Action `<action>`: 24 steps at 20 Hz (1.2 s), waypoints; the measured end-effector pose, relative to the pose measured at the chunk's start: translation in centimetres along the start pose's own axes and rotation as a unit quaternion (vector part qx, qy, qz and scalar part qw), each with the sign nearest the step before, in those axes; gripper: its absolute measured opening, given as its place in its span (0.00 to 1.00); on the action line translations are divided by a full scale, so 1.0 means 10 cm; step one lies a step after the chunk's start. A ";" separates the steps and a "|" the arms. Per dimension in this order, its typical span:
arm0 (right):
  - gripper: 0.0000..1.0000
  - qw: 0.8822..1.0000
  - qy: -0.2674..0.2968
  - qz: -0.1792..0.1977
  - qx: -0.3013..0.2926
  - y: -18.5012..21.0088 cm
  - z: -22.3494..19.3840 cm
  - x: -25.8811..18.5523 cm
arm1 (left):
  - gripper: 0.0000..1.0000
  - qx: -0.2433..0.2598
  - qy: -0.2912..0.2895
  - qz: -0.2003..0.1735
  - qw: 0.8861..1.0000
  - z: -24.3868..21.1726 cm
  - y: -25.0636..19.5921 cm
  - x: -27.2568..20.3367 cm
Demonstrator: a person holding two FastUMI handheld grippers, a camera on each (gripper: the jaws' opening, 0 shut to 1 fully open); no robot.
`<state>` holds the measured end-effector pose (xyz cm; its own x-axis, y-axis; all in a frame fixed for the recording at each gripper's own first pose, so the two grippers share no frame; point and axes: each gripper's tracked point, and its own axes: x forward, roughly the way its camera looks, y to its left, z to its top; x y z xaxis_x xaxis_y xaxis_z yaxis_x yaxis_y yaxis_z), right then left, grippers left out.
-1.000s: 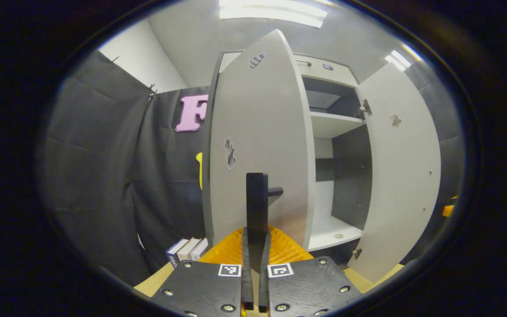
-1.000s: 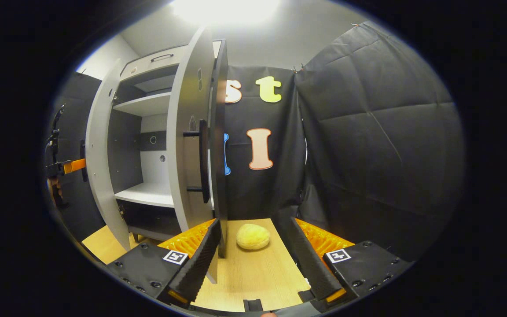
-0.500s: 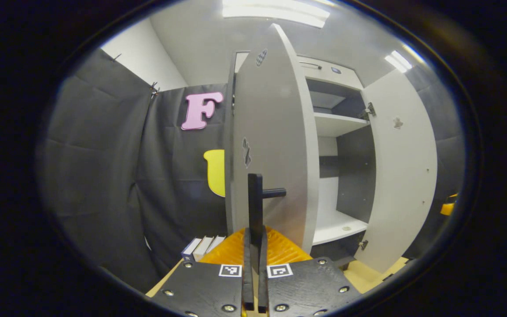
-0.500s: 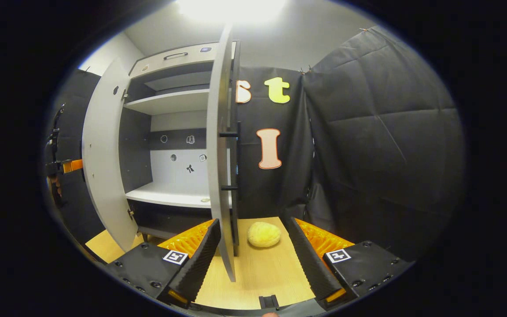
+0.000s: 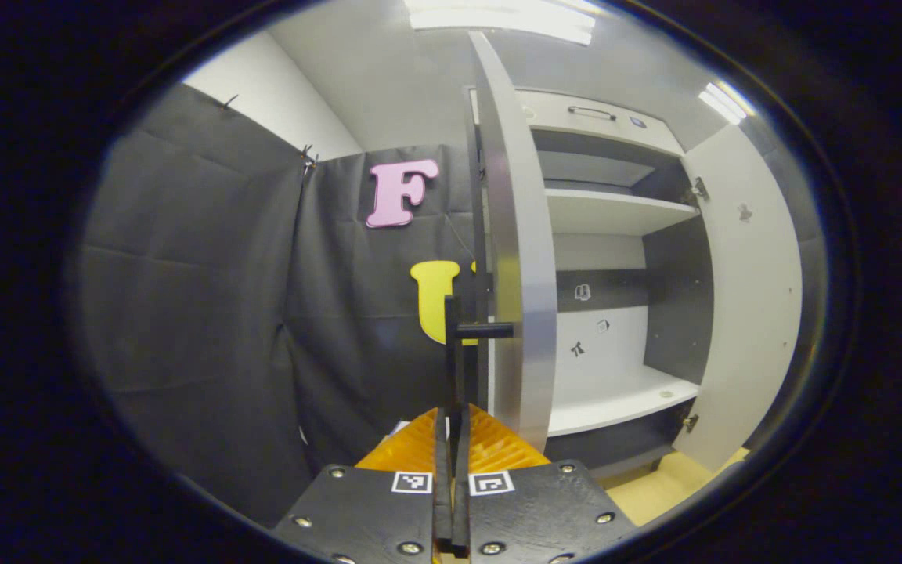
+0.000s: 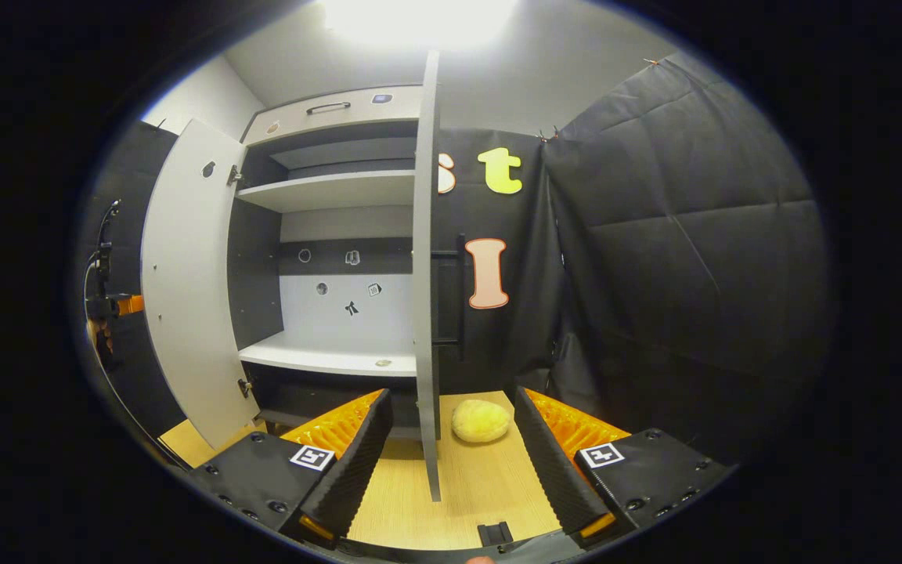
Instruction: Open the right door of the double-door shoe cabinet with the right hand, and open the left door with the left hand.
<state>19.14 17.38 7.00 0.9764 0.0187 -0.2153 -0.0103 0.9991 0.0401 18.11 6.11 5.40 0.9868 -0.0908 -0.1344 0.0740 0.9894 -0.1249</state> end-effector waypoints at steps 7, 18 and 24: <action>0.98 1.000 -0.024 0.011 -0.001 0.45 0.10 -0.31 | 0.02 0.025 -0.002 -0.026 0.999 -0.05 0.04 -0.29; 0.99 0.998 -0.044 0.044 -0.013 0.53 0.13 -0.68 | 0.01 0.033 -0.023 0.007 0.999 -0.09 -0.02 -1.78; 0.99 0.997 -0.051 0.058 -0.025 0.38 0.09 -0.76 | 0.10 0.042 -0.018 0.031 0.998 -0.23 -0.23 -2.28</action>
<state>11.87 21.05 9.72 0.9848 0.1333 -0.1115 -0.1331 0.9911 0.0092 -4.87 5.66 6.49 0.9942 -0.0267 -0.1044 0.0232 0.9991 -0.0346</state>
